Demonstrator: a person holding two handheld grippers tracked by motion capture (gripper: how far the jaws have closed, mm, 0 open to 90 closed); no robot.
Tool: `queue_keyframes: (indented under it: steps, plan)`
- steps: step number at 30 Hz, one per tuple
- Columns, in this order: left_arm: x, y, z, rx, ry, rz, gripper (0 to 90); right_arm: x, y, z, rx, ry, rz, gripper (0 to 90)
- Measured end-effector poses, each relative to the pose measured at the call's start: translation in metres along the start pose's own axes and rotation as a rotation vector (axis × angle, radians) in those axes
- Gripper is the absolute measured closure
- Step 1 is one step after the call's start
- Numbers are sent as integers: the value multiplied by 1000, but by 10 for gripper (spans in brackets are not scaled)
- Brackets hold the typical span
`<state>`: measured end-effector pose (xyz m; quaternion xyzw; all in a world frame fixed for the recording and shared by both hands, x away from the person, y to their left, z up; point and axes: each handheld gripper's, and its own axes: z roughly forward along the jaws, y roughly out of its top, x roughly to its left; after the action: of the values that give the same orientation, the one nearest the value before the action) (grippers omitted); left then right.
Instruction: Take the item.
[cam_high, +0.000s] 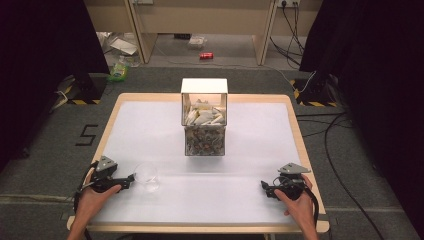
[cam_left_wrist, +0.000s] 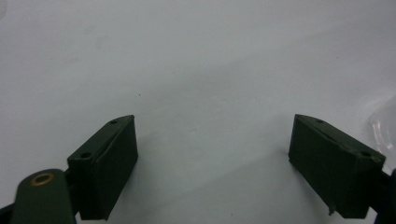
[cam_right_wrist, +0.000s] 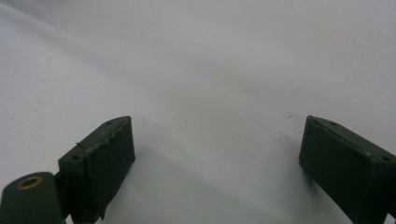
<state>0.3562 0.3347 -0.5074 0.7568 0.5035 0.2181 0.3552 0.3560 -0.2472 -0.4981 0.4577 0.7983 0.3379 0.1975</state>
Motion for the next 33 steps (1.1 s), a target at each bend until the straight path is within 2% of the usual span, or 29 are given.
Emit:
queue_keyframes:
  steps: [7, 10, 17, 26, 33]
  plan:
    - [3, 0, -1, -5, -19, -11, 147, 0, 0, 0, -1, 2, 2, 109]
    - [3, 1, -4, -10, -8, 7, 157, 0, 0, 0, -1, 1, 1, 109]
    - [7, 11, -23, -76, 8, 9, 166, 0, 0, 0, -2, 1, 1, 109]
    - [0, 28, -49, -157, -3, 32, 175, 0, 0, 0, -2, 1, 1, 109]
    - [4, 37, -62, -180, 4, 40, 175, 0, 0, 0, -1, 0, 1, 109]
